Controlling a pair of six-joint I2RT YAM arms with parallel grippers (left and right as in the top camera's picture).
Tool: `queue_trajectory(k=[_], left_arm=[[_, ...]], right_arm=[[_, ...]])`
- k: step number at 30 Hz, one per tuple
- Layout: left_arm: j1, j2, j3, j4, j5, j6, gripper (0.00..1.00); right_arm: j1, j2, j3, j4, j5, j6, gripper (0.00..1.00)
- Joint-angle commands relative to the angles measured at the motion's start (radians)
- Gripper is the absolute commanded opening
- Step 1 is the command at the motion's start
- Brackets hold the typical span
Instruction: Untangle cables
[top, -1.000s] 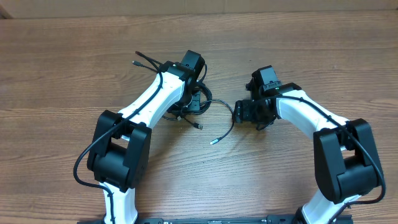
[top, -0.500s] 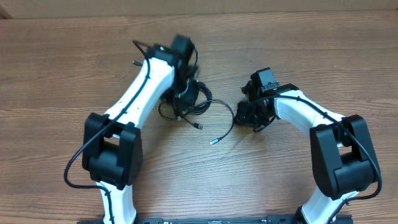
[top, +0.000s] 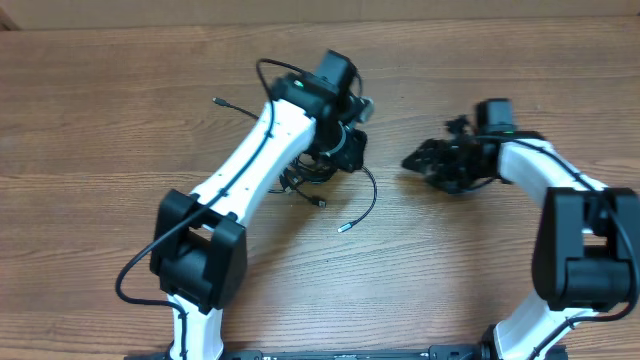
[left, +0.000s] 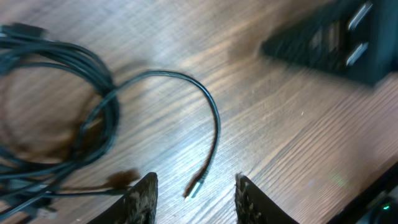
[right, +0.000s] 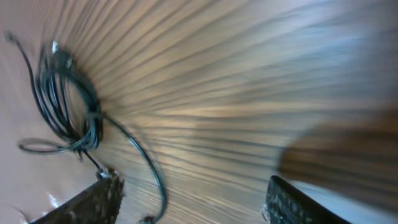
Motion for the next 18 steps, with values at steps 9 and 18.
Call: queue_trajectory(k=[9,18], left_arm=[[-0.064,0.024,-0.102,0.156,-0.195,-0.089,0.41],[-0.050,0.027,-0.116,0.266,-0.385,-0.327,0.29]], right_arm=[[-0.262,0.007,-0.005,-0.128,0.174,0.015,1.00],[-0.293,0.007,-0.006,-0.075,0.174,0.015,1.00]])
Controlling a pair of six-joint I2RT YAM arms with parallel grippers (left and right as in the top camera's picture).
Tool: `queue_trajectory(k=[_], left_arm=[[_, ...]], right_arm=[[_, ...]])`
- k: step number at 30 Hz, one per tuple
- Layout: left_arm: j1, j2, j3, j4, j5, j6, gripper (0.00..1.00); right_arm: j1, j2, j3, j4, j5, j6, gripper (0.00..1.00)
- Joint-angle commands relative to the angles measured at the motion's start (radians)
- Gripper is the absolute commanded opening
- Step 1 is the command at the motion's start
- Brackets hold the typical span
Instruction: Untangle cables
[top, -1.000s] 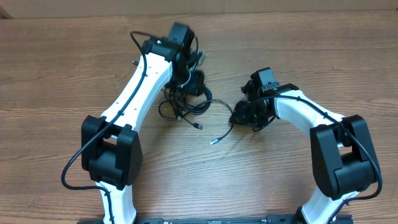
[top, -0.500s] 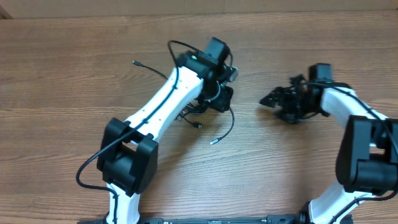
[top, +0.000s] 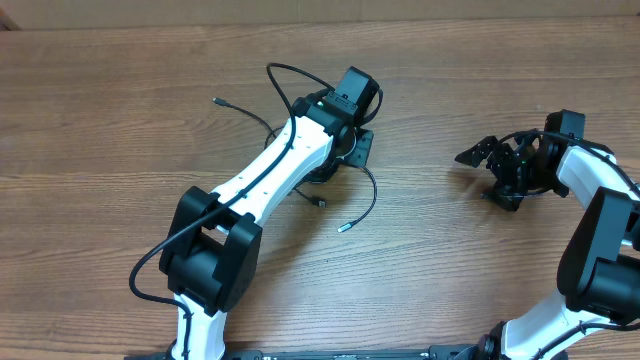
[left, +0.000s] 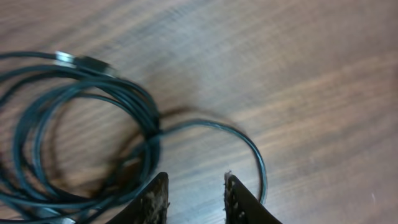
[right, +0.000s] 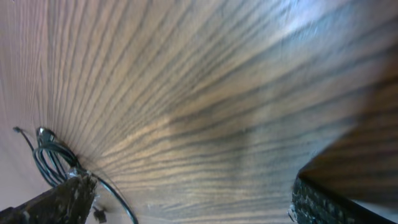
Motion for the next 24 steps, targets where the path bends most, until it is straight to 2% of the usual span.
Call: queue_trajectory(k=[1,13,24], left_arm=[[0.007,0.017,-0.018,0.033,-0.072,-0.111,0.30],[0.016,0.143,-0.018,0.086,-0.098,-0.126,0.33],[0.013,0.153,-0.041,0.103,-0.103,-0.129,0.33]], right_arm=[[-0.007,0.018,-0.010,0.019,0.098,-0.008,1.00],[-0.007,0.018,-0.010,0.048,0.098,-0.008,1.00],[-0.007,0.018,-0.010,0.048,0.098,-0.008,1.00]])
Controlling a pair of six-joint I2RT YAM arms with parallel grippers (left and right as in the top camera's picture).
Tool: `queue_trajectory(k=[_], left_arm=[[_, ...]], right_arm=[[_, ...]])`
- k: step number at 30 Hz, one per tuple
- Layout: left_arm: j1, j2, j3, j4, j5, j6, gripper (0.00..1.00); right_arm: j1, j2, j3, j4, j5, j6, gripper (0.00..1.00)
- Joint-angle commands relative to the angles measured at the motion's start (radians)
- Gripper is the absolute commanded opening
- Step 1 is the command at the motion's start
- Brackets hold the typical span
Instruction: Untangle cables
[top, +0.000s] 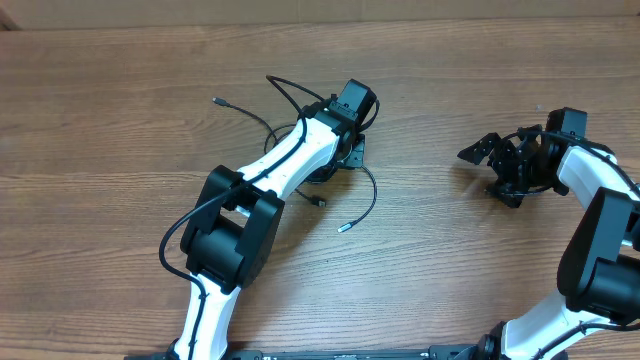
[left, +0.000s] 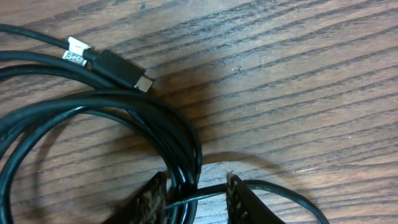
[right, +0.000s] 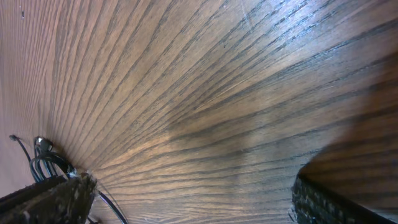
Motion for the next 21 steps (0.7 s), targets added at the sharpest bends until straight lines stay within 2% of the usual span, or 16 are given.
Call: queue_trajectory(k=[1,5,10,13,14,18,21], left_arm=[[0.003,0.010,-0.028,0.026,-0.020,-0.014,0.33],[0.003,0.010,-0.056,0.057,-0.021,-0.017,0.27],[0.006,0.010,-0.116,0.095,-0.024,-0.041,0.30],[0.005,0.010,-0.156,0.139,-0.024,-0.040,0.29],[0.005,0.010,-0.173,0.155,-0.023,-0.040,0.06],[0.010,0.005,-0.175,0.157,0.007,-0.038,0.04],[0.031,-0.018,-0.146,0.153,0.107,-0.010,0.04]], right_arm=[[-0.006,0.018,-0.010,0.006,0.077,-0.008,1.00],[-0.006,0.018,-0.010,0.006,0.077,-0.008,1.00],[-0.006,0.018,-0.010,0.006,0.077,-0.008,1.00],[-0.006,0.018,-0.010,0.006,0.077,-0.009,1.00],[-0.006,0.018,-0.010,0.006,0.077,-0.008,1.00],[-0.006,0.018,-0.010,0.006,0.077,-0.008,1.00],[-0.006,0.018,-0.010,0.006,0.077,-0.008,1.00]])
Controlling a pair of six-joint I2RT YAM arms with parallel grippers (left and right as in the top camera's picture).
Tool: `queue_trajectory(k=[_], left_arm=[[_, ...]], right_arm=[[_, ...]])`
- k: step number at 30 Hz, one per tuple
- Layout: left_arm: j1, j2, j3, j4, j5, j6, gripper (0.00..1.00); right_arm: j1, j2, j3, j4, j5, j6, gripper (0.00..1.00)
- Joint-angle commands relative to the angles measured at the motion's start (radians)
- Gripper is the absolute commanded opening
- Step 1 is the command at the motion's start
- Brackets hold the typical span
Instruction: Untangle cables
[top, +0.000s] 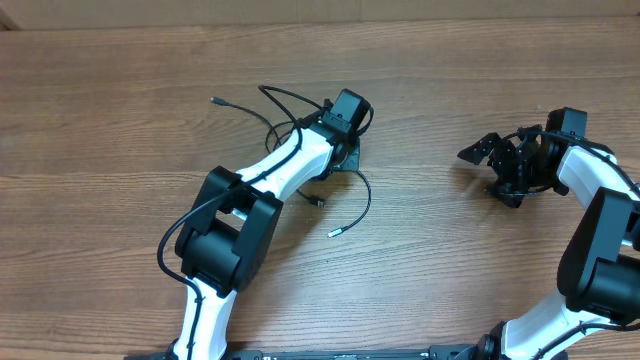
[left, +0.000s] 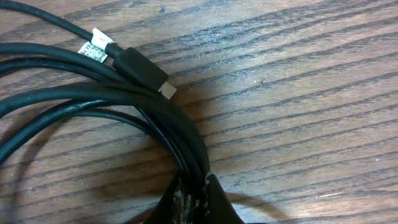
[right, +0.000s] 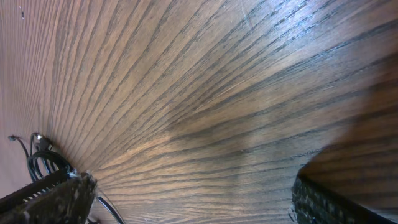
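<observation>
A tangle of black cables lies mid-table, mostly hidden under my left arm in the overhead view. One loose strand (top: 366, 198) curves down to a silver plug (top: 335, 233), and another end (top: 215, 101) reaches up and to the left. My left gripper (top: 341, 152) is shut on the coiled bundle (left: 124, 102). The wrist view shows its jaws (left: 194, 194) pinching the strands, with a labelled USB-C plug (left: 147, 72) just above. My right gripper (top: 480, 152) stands open far to the right, nothing between its fingers (right: 59, 194). The cables (right: 42, 159) show small at that view's left edge.
The wooden table (top: 120, 220) runs bare around the tangle. A wall edge (top: 320, 12) borders the back. My right arm's dark wrist (top: 520, 165) sits at the right side.
My left gripper, then open with its fingers astride the bundle, is now shut on it. The bundle and the loose silver plug have shifted slightly left. The right arm has not moved.
First my left gripper was open above the loose curved strand, with the right gripper near the middle. Then the right gripper was far to the right, and the left was open over the coil. It then sat low astride the bundle and now pinches it.
</observation>
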Motion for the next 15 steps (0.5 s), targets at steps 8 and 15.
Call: queue_trajectory(k=[8,15], left_arm=[[0.149,-0.158,0.100,-0.008,0.606,0.029,0.04],[0.266,-0.272,0.103,-0.008,0.996,0.028,0.05]], right_arm=[[-0.006,0.018,-0.010,0.005,0.076,-0.008,1.00],[-0.006,0.018,-0.010,0.006,0.076,-0.008,1.00]])
